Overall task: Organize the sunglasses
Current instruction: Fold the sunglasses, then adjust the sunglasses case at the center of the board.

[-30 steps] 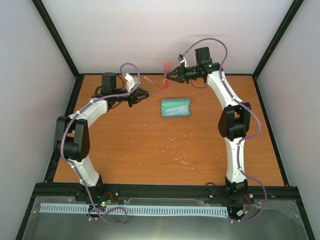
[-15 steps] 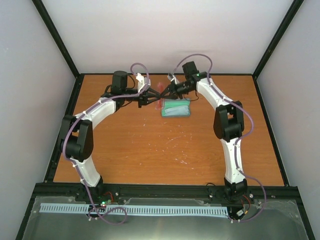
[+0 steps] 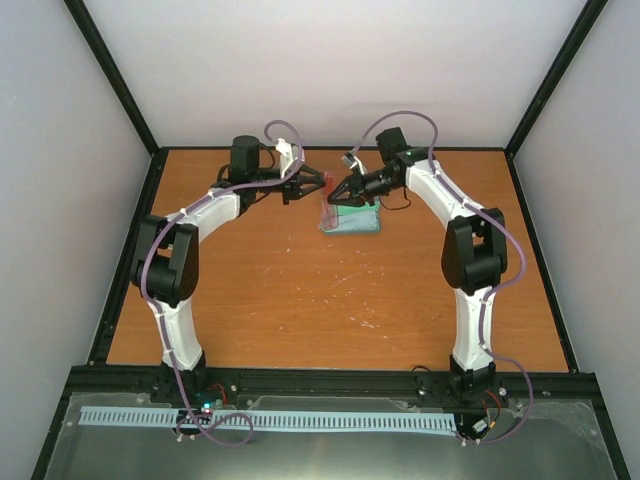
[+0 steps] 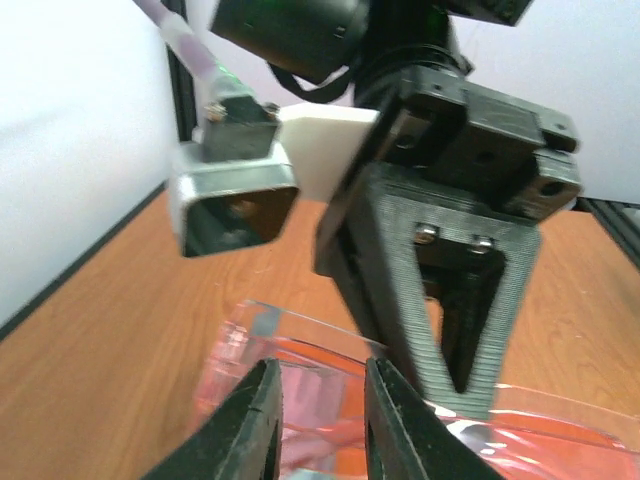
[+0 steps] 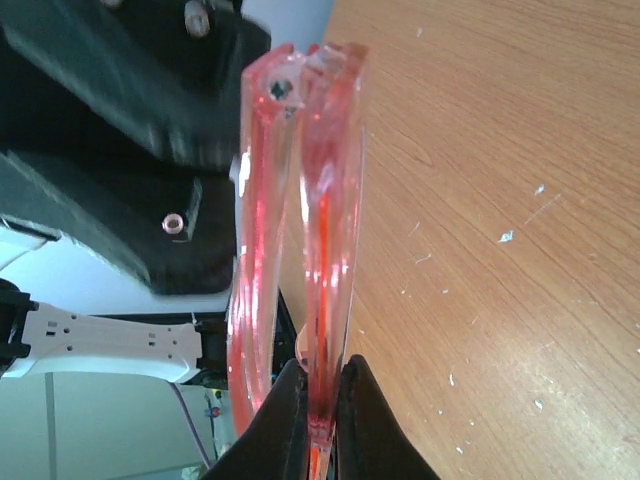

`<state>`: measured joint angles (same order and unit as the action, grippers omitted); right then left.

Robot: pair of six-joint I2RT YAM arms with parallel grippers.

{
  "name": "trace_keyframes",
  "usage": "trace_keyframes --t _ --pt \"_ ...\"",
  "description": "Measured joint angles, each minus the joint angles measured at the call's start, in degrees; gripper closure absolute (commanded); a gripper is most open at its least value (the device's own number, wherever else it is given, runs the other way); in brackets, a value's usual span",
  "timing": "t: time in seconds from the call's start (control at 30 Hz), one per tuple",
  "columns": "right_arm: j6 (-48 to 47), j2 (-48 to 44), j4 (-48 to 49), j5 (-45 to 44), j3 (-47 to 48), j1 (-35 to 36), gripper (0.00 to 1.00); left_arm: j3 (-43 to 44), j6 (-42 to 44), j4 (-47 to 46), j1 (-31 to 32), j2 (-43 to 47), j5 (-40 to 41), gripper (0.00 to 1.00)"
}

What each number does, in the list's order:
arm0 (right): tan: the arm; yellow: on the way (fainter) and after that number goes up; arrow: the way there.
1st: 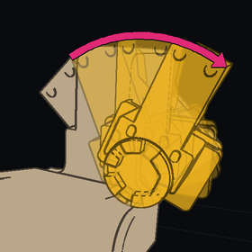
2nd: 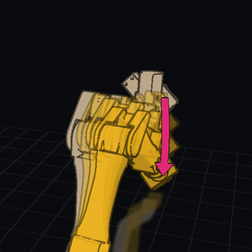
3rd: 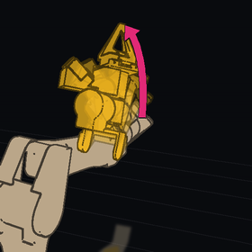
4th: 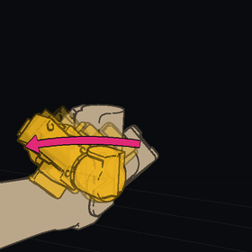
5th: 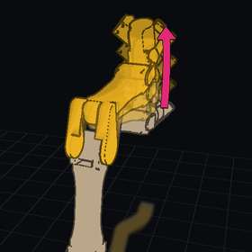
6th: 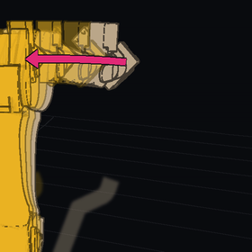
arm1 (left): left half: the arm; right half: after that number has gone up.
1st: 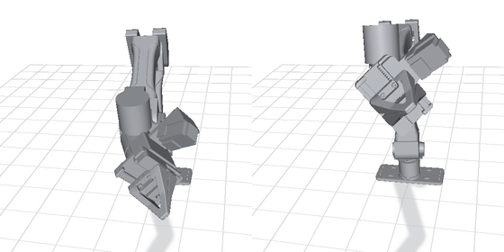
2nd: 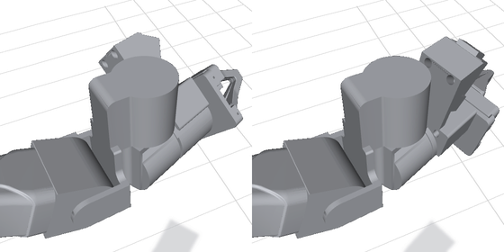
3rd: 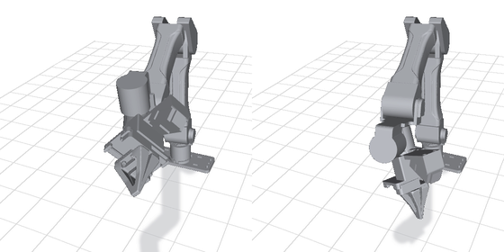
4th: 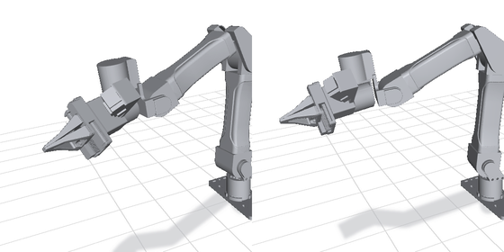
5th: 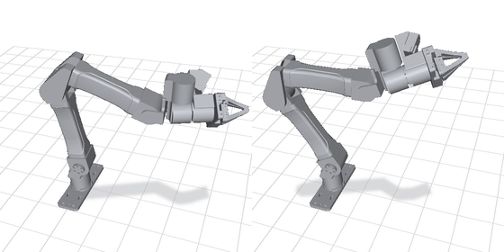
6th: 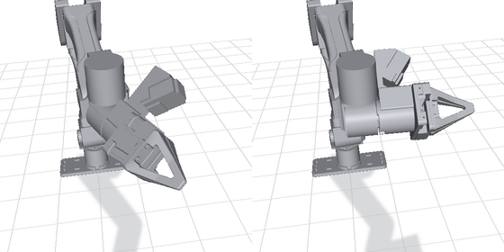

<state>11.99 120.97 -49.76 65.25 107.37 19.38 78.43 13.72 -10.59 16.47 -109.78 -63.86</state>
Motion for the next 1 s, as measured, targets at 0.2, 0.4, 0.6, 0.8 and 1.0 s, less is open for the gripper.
trace_keyframes --t 0.2,0.4,0.6,0.8,1.0 --pt "2.4 -3.1 3.6 -1.4 -7.0 -0.8 0.97 4.2 -3.8 -0.8 -0.8 -3.3 1.9 0.48" --pt "12.5 -9.5 14.9 -5.6 -20.1 -4.0 0.97 16.2 -5.6 3.4 -4.1 -10.5 3.1 0.76" --pt "23.8 -17.4 27.0 -13.6 -29.8 -5.9 0.97 38.4 3.0 18.9 -5.8 -24.8 6.4 0.78" --pt "34.6 -21.7 36.8 -22.7 -40.3 -6.8 0.97 41.3 10.5 31.4 -4.7 -32.3 12.4 0.75" --pt "39.7 -21.8 38.7 -29.9 -43.3 -7.5 0.97 39.3 15.0 37.4 -2.5 -32.6 16.5 0.73"
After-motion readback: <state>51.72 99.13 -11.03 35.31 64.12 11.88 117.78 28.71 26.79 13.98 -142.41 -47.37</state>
